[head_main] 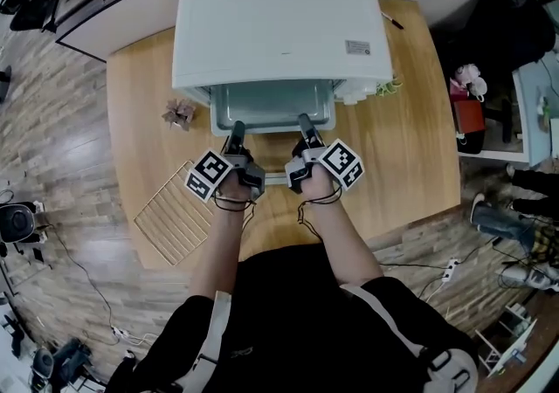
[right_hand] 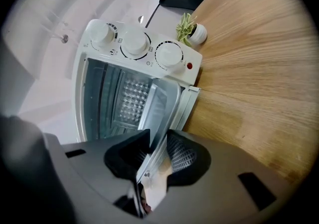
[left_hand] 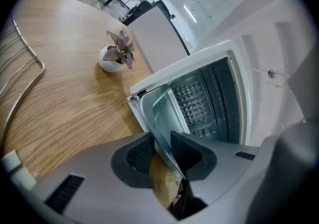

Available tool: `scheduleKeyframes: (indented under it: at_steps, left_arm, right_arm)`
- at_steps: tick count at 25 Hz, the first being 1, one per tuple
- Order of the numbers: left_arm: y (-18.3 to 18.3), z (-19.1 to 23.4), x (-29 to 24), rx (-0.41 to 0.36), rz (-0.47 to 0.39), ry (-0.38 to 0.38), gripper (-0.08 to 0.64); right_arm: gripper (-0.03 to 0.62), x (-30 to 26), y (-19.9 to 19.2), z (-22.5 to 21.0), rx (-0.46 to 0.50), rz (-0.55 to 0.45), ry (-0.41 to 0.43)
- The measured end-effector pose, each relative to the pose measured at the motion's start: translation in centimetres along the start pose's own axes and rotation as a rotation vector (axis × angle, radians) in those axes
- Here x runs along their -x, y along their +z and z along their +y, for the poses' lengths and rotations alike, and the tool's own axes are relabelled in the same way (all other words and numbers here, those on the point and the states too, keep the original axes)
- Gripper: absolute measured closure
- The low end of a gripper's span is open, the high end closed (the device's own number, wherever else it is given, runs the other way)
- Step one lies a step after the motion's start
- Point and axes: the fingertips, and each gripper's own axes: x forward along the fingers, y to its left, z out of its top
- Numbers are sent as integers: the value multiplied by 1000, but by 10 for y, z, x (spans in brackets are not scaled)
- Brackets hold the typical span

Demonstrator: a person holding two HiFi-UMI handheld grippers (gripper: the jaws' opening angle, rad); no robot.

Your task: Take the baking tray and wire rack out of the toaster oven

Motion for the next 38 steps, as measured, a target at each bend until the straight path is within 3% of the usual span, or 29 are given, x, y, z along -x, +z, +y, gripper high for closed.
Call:
scheduleKeyframes:
  at_steps: [18, 29, 33, 38]
  left_arm:
    - [-24, 7, 56, -23, 62, 2, 446]
    - [-44, 8, 100, -52, 102, -30, 448]
    - [-41, 11, 124, -83, 88, -44, 447]
    - [-36, 32, 167, -57, 40, -41, 446]
  right_arm:
    - [471, 57, -28, -2, 41, 5, -2]
    - [465, 103, -44, 8, 144, 2, 30]
    - [464, 117, -63, 12, 157, 3, 40]
    - [465, 132, -99, 21, 203, 46, 53]
